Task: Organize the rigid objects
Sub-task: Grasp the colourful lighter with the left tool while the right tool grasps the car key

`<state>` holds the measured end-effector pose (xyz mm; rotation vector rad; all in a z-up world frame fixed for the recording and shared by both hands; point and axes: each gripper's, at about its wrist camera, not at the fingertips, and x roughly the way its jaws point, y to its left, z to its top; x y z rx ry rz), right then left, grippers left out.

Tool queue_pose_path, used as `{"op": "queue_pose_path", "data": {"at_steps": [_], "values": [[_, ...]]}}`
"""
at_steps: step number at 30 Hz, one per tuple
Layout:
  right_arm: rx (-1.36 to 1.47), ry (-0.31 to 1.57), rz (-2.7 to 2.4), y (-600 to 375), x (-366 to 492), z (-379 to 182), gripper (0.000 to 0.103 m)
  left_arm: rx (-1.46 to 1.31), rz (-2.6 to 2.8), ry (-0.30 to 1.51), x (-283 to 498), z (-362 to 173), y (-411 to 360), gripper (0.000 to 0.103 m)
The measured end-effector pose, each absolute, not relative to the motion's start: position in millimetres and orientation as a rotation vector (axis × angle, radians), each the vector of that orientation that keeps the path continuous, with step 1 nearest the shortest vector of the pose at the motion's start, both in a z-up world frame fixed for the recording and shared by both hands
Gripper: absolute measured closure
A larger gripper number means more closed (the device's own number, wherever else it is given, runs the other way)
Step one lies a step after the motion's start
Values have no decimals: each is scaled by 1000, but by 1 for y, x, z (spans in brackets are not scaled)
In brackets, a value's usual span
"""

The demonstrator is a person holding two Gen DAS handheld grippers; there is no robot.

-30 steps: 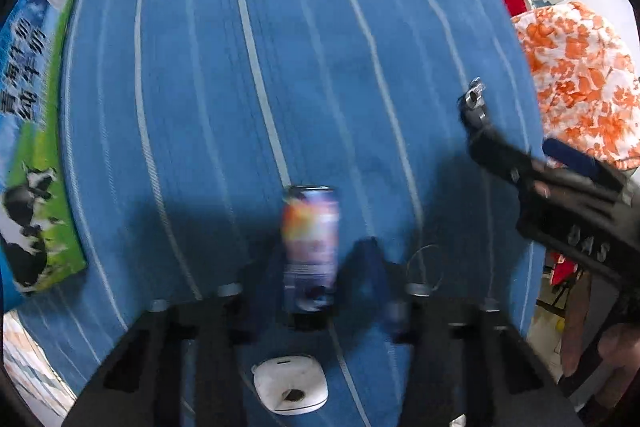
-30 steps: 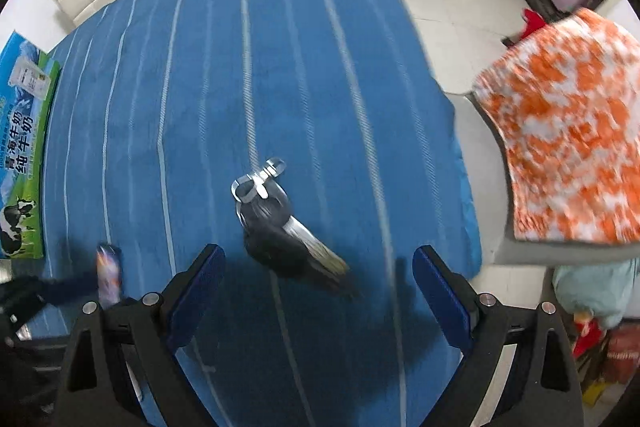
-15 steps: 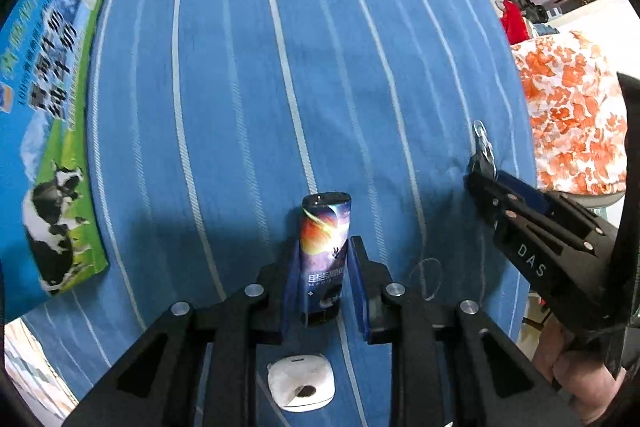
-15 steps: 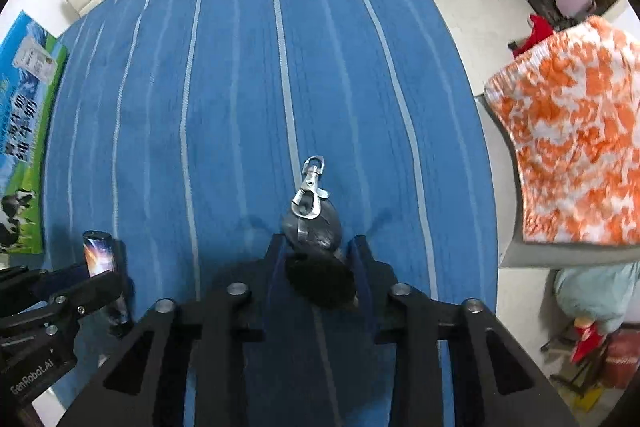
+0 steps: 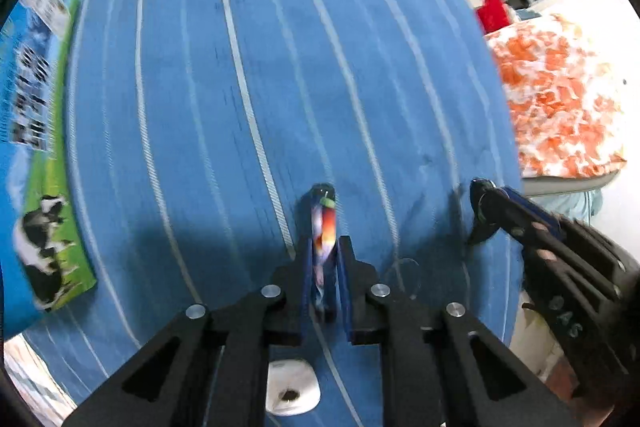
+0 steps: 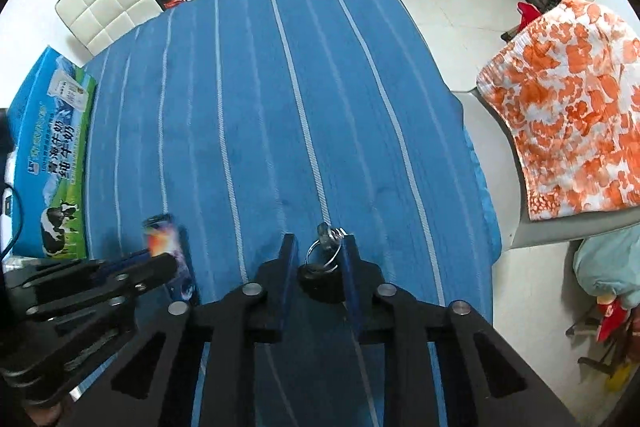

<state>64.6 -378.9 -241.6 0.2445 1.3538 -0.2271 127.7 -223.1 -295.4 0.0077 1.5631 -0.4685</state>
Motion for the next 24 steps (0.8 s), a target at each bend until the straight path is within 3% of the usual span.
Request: {"op": "queue_pose_path", "data": {"at_steps": [10,12,14,16,19,21,23,24], "values": [[458,1386,-214,-417,67,-266,91,65,-467,1572,131,-310,-243,93],[515,1388,-204,-425,64,-271,84,29,-466,1577,131,-308,-239,93],[550,1390,-225,-434,60,-275,66,26,-464,1554,129,-301,-235,93],[582,1394,-239,-441,59,-281,54,24,-464,1535,129,-293,-229,93],[561,1389,-238,-440,64,-286,50,21,-462,1511,129,-284,-224,93],[428,1418,-243,-426,71,-286,58,22,-456,1489,130,-277,-221,93],[272,1443,-275,-409,74,-286,89,21,-456,1480,131,-272,-219,93],[193,1455,-279,-399,74,-286,90,19,-457,1470,131,-269,-218,93]]}}
